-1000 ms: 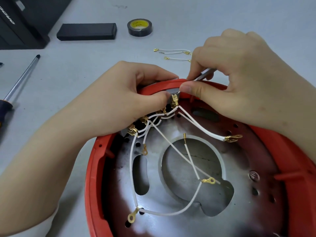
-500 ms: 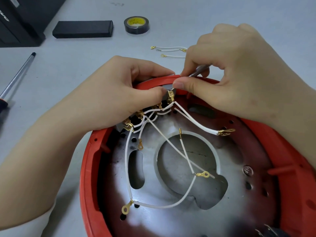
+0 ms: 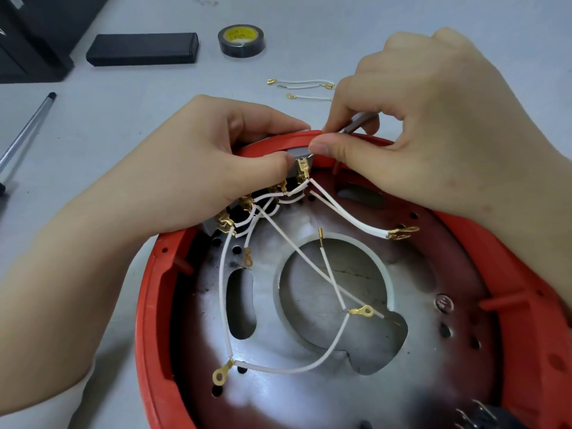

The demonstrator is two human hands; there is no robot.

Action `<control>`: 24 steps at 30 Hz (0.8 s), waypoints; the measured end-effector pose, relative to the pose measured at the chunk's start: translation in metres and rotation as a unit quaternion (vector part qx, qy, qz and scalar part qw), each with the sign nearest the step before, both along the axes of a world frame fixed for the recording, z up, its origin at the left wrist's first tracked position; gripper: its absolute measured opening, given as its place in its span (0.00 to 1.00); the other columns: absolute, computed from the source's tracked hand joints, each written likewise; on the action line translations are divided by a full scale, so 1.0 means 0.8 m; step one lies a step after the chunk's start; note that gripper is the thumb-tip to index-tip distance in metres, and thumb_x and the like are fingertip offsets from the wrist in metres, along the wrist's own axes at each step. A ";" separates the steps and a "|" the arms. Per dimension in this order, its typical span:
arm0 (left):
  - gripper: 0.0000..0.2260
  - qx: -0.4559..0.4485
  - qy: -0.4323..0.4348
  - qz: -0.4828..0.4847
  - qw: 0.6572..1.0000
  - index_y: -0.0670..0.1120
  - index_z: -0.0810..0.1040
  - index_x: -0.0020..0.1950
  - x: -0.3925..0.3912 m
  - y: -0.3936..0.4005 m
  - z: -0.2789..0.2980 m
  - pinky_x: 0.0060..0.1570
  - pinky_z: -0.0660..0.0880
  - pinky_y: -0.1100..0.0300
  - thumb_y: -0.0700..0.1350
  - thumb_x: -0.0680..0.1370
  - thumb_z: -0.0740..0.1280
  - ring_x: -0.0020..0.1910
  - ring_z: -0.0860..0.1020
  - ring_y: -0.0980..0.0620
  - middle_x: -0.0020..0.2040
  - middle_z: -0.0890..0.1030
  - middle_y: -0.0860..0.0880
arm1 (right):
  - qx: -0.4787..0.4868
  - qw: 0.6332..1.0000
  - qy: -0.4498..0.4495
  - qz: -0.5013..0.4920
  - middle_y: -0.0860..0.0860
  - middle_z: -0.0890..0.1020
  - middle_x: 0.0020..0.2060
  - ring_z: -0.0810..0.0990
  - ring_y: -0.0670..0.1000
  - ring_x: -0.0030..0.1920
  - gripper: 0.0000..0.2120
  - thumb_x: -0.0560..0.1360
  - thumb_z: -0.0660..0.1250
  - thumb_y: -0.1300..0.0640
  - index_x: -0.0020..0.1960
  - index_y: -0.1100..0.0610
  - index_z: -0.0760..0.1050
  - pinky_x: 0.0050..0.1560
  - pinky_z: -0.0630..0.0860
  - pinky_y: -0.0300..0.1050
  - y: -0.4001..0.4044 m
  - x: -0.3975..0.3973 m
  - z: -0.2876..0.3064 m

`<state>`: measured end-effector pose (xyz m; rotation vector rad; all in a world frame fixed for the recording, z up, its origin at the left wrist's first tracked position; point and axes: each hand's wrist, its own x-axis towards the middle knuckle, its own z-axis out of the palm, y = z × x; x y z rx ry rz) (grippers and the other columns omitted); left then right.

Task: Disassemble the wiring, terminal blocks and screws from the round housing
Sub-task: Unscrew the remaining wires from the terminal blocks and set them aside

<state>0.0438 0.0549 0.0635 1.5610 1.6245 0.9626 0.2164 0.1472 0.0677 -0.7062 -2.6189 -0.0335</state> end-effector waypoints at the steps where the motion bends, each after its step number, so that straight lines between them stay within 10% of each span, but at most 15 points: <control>1: 0.09 0.002 0.000 -0.002 1.000 0.57 0.83 0.50 0.001 0.000 0.000 0.21 0.66 0.76 0.44 0.74 0.69 0.21 0.73 0.67 0.30 0.80 0.62 | 0.000 1.000 0.004 -0.001 0.49 0.74 0.33 0.69 0.50 0.42 0.16 0.75 0.62 0.40 0.42 0.52 0.78 0.47 0.63 0.50 0.000 0.000 0.000; 17: 0.10 0.004 -0.002 -0.005 1.000 0.57 0.83 0.50 0.000 0.001 -0.001 0.21 0.66 0.76 0.42 0.75 0.68 0.21 0.72 0.66 0.27 0.79 0.62 | 0.004 1.000 0.005 -0.006 0.43 0.69 0.29 0.68 0.48 0.37 0.16 0.75 0.60 0.38 0.45 0.49 0.76 0.44 0.61 0.46 0.002 0.001 -0.002; 24: 0.10 -0.007 -0.008 -0.001 1.000 0.59 0.83 0.50 -0.003 0.001 -0.001 0.22 0.68 0.73 0.44 0.74 0.69 0.21 0.72 0.65 0.30 0.81 0.60 | -0.029 0.993 0.110 0.011 0.52 0.79 0.35 0.77 0.58 0.40 0.19 0.73 0.60 0.39 0.43 0.55 0.77 0.44 0.74 0.61 0.007 -0.002 -0.022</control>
